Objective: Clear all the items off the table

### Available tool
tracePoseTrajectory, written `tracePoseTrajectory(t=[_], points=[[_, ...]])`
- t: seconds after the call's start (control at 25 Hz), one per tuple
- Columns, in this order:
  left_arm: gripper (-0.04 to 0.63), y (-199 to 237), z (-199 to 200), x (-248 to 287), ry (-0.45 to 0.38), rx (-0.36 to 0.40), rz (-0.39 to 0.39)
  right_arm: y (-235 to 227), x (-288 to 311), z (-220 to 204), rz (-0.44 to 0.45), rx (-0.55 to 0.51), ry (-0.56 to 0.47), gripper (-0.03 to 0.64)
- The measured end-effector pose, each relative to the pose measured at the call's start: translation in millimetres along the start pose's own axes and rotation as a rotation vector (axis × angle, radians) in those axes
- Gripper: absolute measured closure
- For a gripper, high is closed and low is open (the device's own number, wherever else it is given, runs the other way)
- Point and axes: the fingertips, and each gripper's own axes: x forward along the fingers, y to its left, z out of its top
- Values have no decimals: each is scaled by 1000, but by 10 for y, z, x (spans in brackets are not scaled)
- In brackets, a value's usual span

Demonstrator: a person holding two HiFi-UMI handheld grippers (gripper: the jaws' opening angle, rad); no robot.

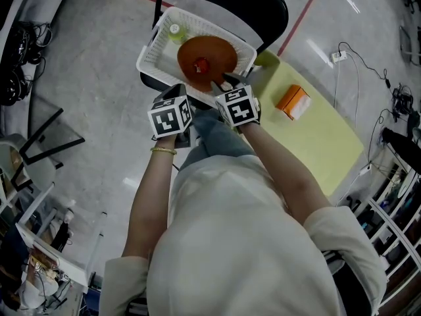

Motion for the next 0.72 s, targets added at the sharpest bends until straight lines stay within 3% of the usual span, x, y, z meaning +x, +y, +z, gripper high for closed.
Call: tracePoseTrajectory(t=[0.72], points=[[586,-127,-129,-235,-38,10,-14,111,-242,-81,-43,-11,-52,617]])
